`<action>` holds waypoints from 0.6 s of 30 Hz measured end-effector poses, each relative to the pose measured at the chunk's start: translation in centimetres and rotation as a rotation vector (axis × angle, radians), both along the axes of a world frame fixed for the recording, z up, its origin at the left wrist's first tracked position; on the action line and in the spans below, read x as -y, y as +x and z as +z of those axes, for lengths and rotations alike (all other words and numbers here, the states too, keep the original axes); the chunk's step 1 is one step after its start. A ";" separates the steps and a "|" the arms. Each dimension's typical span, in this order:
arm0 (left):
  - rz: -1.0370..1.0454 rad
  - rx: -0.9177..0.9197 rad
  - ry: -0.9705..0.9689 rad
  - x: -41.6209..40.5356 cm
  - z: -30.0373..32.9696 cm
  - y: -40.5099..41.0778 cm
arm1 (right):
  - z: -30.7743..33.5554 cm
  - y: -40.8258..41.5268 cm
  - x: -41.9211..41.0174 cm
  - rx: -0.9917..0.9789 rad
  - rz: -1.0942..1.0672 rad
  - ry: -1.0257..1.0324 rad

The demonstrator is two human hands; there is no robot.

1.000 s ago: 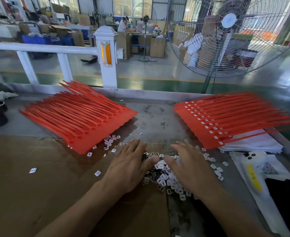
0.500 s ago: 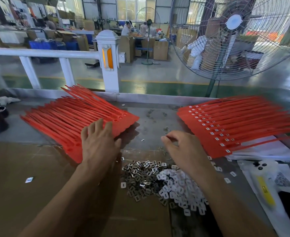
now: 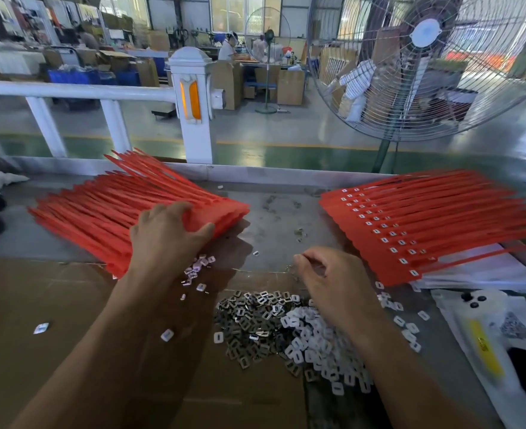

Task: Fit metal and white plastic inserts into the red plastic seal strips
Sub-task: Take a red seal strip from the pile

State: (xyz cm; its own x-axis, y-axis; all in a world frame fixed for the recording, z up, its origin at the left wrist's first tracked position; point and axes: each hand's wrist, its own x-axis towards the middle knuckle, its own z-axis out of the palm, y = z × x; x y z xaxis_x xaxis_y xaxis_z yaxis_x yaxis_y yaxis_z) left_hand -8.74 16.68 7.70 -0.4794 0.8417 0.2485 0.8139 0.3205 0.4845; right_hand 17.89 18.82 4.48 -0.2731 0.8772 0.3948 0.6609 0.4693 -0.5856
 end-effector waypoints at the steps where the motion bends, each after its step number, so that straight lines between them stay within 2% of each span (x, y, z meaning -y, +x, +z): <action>1: -0.002 0.016 0.066 0.1 0.3 0.4 | 0.0 0.0 0.0 -0.015 -0.007 0.002; 6: -0.117 0.094 0.450 1.2 1.3 3.7 | -0.4 0.2 -0.2 -0.178 -0.007 -0.078; 10: -0.324 -0.048 0.646 1.7 1.3 6.2 | -0.6 0.1 -0.6 -0.638 0.140 -0.430; 13: -0.503 -0.224 0.617 1.4 0.3 7.2 | 0.2 -0.2 -1.3 -1.038 0.249 -0.644; 15: -0.588 -0.300 0.539 0.9 -0.4 7.1 | 0.6 0.1 -1.8 -1.224 0.235 -0.652; 18: -0.724 -0.436 0.392 0.5 -1.5 6.4 | 0.4 1.2 -2.1 -1.254 0.057 -0.527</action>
State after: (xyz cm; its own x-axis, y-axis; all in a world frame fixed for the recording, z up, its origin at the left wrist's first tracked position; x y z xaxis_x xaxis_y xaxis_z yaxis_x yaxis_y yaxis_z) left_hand -2.37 16.15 6.18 0.3320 0.7171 0.6128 0.8871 -0.4582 0.0555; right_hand 19.09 20.93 4.85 -0.0220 0.9994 0.0267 -0.4558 0.0137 -0.8900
